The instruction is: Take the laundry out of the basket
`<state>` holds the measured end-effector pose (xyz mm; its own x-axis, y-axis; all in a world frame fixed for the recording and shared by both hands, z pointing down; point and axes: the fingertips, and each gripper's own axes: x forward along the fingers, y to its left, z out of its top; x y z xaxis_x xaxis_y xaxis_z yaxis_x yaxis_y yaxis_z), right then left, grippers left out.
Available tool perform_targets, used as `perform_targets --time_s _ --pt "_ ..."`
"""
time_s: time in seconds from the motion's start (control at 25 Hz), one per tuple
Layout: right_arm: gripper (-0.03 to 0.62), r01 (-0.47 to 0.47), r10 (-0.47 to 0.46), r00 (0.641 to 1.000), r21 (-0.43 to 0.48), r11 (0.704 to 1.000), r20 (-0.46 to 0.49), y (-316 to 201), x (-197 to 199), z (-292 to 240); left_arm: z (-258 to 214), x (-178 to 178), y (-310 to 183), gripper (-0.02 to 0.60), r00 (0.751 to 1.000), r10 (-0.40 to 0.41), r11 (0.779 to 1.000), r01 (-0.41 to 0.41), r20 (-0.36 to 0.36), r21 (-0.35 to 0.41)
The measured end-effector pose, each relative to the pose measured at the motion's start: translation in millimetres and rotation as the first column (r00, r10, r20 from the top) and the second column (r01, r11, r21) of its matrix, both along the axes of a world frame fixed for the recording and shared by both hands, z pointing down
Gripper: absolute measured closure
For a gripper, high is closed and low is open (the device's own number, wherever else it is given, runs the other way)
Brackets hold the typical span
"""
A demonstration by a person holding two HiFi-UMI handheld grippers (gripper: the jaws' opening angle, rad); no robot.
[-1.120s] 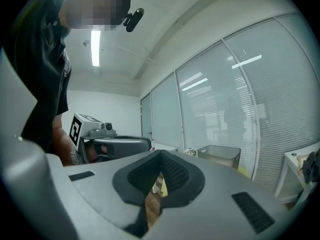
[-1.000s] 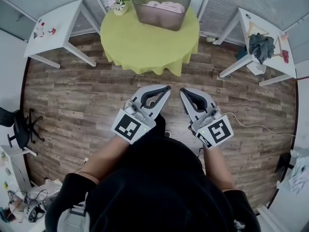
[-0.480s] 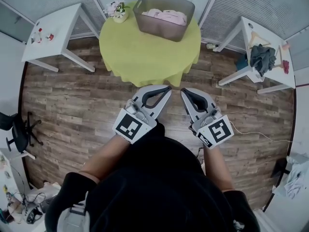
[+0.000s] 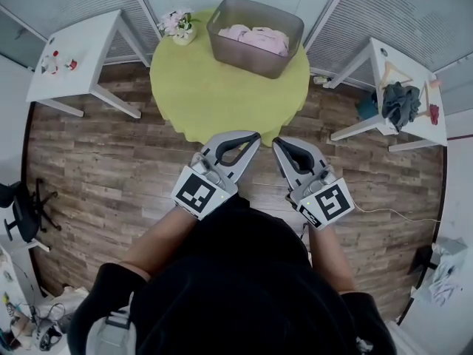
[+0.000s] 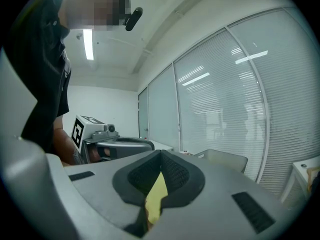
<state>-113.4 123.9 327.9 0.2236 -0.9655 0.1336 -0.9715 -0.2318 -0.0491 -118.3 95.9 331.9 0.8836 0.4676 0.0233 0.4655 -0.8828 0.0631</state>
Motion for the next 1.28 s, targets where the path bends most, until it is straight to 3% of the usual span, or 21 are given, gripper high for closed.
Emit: perform_targets --time_s 0.4,0.68,0.92,1.28 --pt "0.571 -0.027 0.027 0.999 -0.002 1.0 -0.018 -15 28 1 2 32 -14 0.572 0.999 0.047 0.999 -0.047 0.0 -0.024" --pt "0.571 -0.02 0.02 1.0 0.012 1.0 -0.02 -6 54 -2 2 54 -6 0.572 0.999 0.044 0.999 -0.044 -0.001 0.002" --pt "0.571 0.021 -0.02 0.999 0.037 0.999 -0.031 9 91 -3 2 85 1 0.572 1.0 -0.014 1.0 0.014 0.016 -0.003" --pt "0.571 0.155 -0.152 0.988 0.076 0.985 -0.04 20 147 -15 -11 138 14 0.572 0.987 -0.158 0.987 0.158 0.004 0.021"
